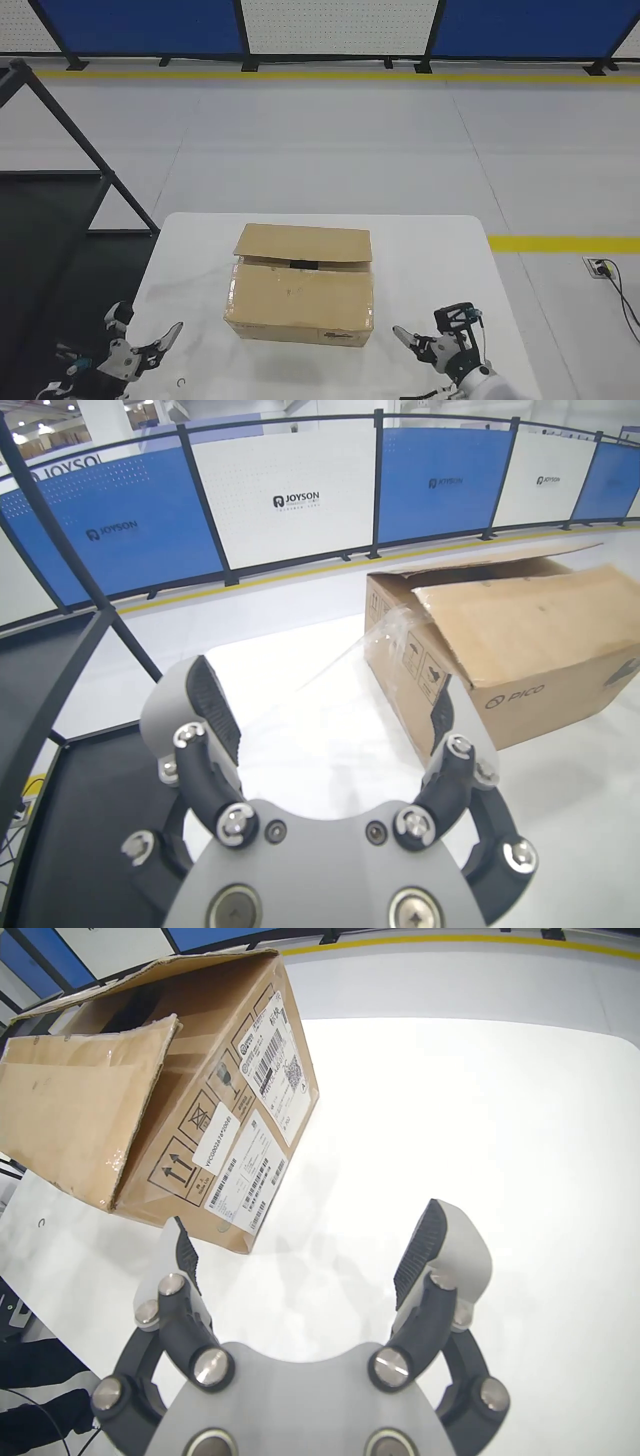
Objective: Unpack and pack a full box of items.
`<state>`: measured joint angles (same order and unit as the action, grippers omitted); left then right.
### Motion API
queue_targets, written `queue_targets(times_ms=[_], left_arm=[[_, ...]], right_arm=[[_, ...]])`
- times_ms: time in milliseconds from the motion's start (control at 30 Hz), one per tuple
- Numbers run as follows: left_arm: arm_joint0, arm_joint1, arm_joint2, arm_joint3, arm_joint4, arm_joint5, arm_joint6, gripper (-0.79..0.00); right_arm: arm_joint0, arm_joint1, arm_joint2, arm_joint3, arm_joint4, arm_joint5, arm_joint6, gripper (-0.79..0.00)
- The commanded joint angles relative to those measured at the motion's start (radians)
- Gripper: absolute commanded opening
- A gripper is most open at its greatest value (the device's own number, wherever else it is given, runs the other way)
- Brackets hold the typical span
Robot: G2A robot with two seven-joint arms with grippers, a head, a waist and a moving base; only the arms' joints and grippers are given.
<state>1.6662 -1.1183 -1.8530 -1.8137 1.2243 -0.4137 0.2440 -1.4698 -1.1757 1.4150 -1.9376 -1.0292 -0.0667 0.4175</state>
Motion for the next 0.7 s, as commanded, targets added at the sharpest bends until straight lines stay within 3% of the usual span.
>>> queue_targets(times_ms=[0,233,433,667], left_arm=[[0.000,0.000,0.000,0.000,0.000,0.000,0.000,0.000],[-0.001,-0.001,0.005,-0.001,-0.016,-0.006,0.000,0.000],[-0.066,0.000,0.010,0.006,-0.187,-0.071,-0.100,0.000],[-0.168,0.015,-0.007,0.065,-0.399,-0.244,-0.244,0.000]], right_arm=[[-0.001,0.000,0.001,0.000,-0.001,-0.001,-0.002,0.000],[-0.003,-0.001,-0.008,-0.001,0.018,-0.020,-0.007,0.000],[0.064,-0.011,-0.012,0.030,0.295,-0.058,0.027,0.000],[0.207,-0.013,0.013,0.114,0.672,-0.100,0.236,0.000]])
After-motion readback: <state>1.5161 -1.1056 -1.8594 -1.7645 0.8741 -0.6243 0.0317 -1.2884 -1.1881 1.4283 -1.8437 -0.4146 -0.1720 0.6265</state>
